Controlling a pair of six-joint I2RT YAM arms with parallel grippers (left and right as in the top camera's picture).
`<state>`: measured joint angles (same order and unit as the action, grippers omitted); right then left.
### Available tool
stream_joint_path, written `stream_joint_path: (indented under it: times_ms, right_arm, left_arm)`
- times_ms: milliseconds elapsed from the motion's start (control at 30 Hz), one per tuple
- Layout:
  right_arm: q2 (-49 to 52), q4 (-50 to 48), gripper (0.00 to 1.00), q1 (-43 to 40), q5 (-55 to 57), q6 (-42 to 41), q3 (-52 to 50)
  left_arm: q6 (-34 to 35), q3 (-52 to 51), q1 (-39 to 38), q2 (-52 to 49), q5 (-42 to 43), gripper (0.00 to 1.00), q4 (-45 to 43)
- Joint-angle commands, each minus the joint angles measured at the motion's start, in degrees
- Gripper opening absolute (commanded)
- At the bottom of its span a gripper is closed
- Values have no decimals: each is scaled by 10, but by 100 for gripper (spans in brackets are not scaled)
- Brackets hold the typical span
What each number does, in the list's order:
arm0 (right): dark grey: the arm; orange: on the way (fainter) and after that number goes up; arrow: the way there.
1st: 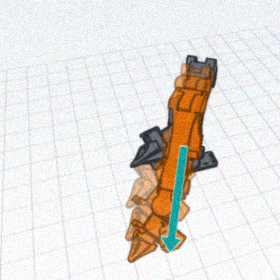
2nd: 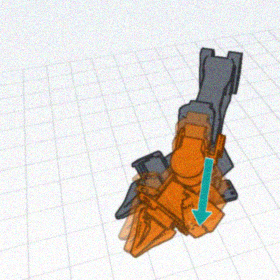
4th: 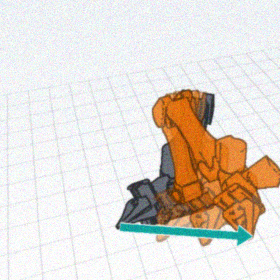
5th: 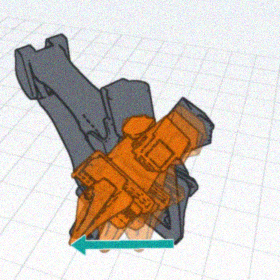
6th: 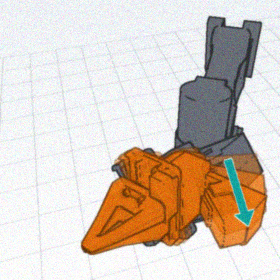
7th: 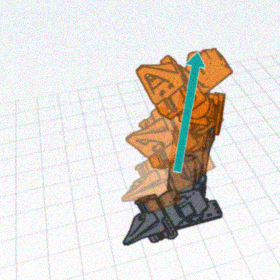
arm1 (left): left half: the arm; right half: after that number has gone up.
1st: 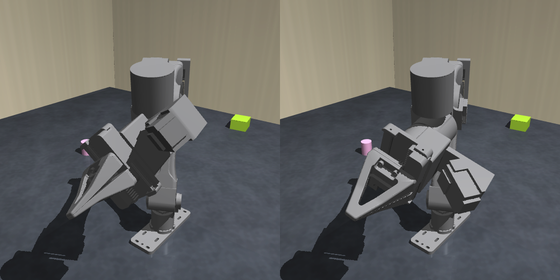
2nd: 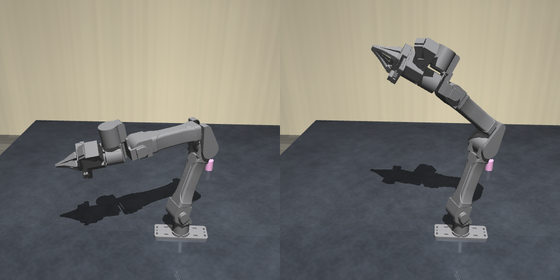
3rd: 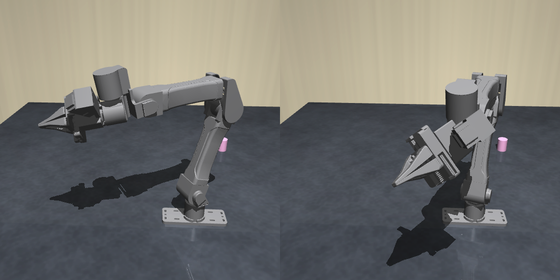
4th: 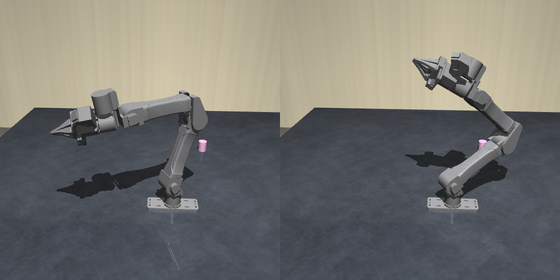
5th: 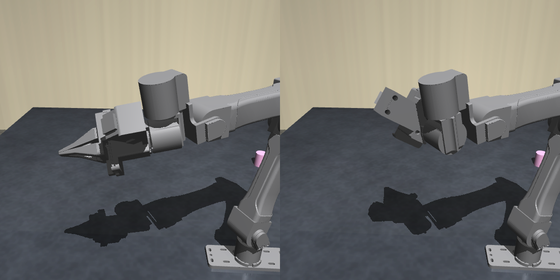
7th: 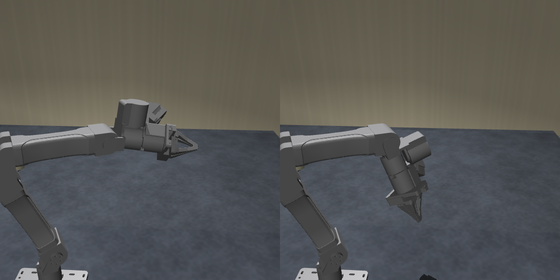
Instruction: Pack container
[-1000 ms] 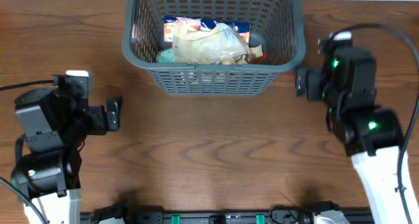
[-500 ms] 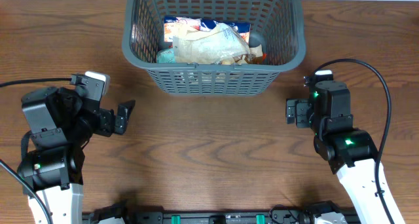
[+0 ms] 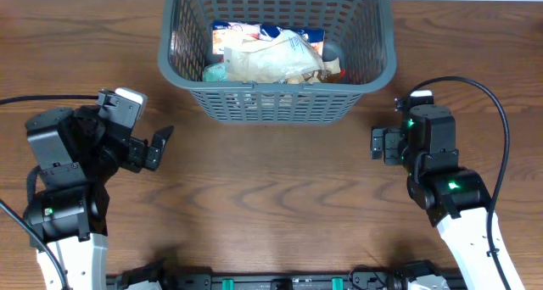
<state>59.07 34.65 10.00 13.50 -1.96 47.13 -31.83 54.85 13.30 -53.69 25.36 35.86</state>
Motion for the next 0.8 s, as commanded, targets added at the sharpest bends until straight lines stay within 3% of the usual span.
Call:
stream_joint_path:
  times_ms: [0, 133, 767]
  right_arm:
    - [-7, -1, 99, 3, -2, -8, -1]
    - [-7, -1, 99, 3, -2, -8, -1]
    - [-7, -1, 99, 3, -2, -8, -1]
  left_arm:
    - [-7, -2, 1, -2, 8, 99, 3]
    - [54, -2, 1, -2, 8, 99, 0]
    - [54, -2, 1, -3, 8, 99, 1]
